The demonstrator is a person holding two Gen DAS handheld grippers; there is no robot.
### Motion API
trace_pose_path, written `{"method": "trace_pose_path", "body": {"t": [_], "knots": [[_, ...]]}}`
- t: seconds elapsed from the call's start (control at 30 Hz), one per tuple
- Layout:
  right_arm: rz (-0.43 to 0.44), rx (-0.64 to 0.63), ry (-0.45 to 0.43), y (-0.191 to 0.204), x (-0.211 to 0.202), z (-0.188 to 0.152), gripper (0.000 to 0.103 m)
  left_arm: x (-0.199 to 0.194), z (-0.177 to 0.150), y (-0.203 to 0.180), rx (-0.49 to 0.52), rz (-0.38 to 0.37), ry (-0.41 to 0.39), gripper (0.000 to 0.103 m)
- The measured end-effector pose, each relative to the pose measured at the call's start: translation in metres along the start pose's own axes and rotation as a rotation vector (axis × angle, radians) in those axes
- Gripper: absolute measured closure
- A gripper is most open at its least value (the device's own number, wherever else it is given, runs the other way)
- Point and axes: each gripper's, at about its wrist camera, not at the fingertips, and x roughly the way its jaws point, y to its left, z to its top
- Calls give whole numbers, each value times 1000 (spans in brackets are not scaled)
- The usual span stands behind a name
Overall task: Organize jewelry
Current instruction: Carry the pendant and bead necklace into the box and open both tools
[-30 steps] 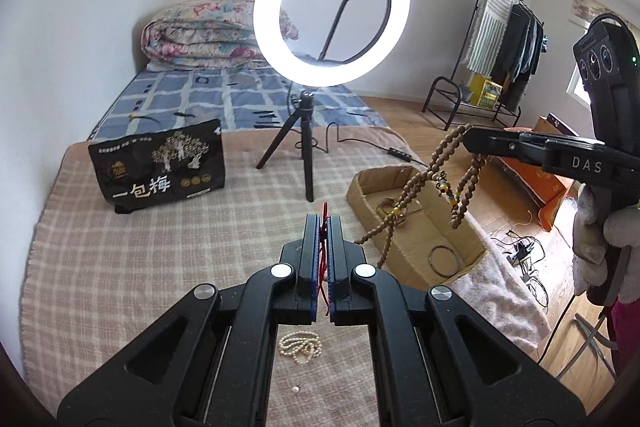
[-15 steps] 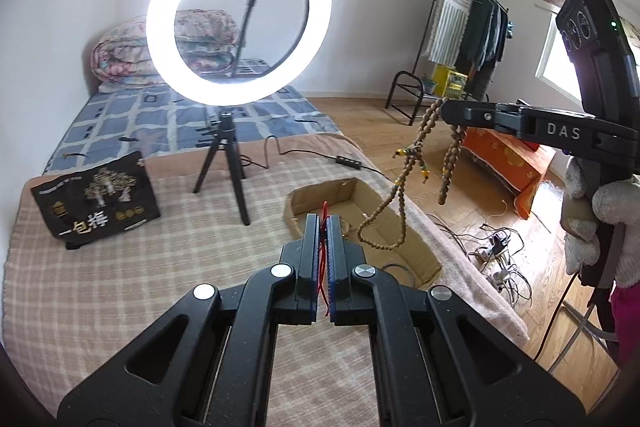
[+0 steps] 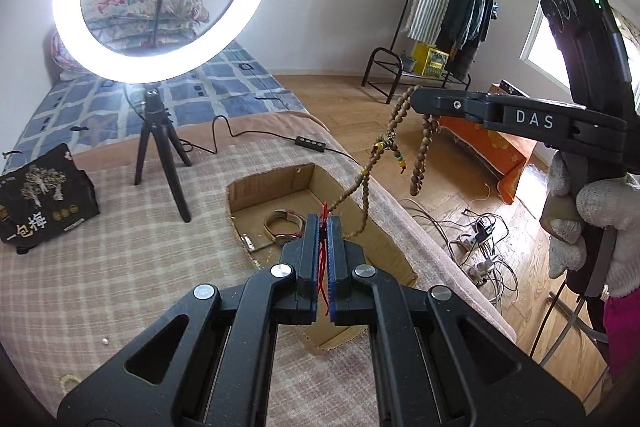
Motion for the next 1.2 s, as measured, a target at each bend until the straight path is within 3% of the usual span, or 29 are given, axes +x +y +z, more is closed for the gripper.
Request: {"method": "trace_pose_path", "body": {"t": [0.5, 0.83, 0.87, 0.9, 0.97, 1.13, 1.2], "knots": [[-23, 62, 117, -27, 68, -36, 99, 71, -32, -4, 4, 7, 128, 102], [-3, 123, 178, -39, 101, -56, 98, 88, -50, -10, 45, 14, 183, 102], [-7, 119, 176, -37, 101, -56, 96, 88, -50, -11, 48, 15, 181, 102], [-7, 116, 175, -36, 101, -57, 85, 87, -51, -11, 47, 14, 183, 102], [-10, 111, 168, -35, 100, -56, 74, 87, -51, -10, 40, 13, 189, 102], [-31, 84, 161, -29, 95, -56, 69, 84, -53, -10, 38, 17, 198, 102], [-47, 79, 155, -26, 92, -55, 56, 84, -53, -9, 31, 10, 212, 98]]}}
